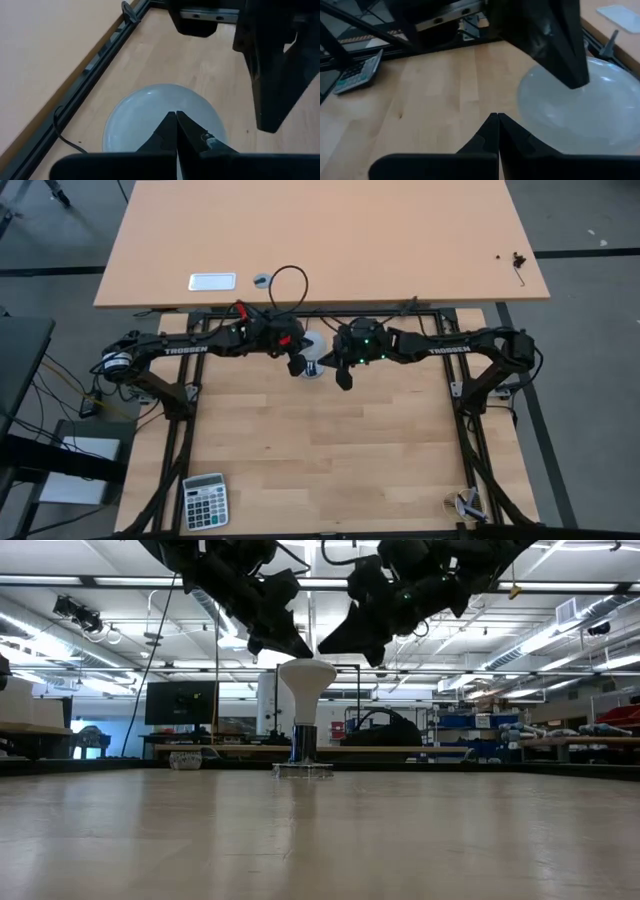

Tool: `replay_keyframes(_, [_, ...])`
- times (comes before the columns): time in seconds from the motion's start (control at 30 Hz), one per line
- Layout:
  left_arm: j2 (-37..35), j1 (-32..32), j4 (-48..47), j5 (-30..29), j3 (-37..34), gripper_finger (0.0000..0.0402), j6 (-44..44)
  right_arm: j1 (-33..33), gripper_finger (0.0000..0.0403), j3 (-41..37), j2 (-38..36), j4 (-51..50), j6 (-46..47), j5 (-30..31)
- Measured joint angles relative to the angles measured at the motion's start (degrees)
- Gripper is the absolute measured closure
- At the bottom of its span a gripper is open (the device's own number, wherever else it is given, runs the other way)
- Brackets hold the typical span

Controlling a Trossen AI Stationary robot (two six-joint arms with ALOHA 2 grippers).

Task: Screw lightbulb
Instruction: Remove the lightbulb from the lamp

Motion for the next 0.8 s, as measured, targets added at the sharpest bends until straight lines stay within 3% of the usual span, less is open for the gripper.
replay_keyframes(0.47, [-0.04, -0.07, -1.11, -0.55, 0.02, 0.0401, -0.86, -1.95, 0.0395, -0.04, 3.34, 0.44, 1.46, 2.36])
replay_keyframes(0.8, [-0.04, -0.15, -1.68, 0.50, 0.04, 0.0401, -0.90, -8.73, 0.0395, -0.02, 2.91, 0.07, 3.62, 5.21])
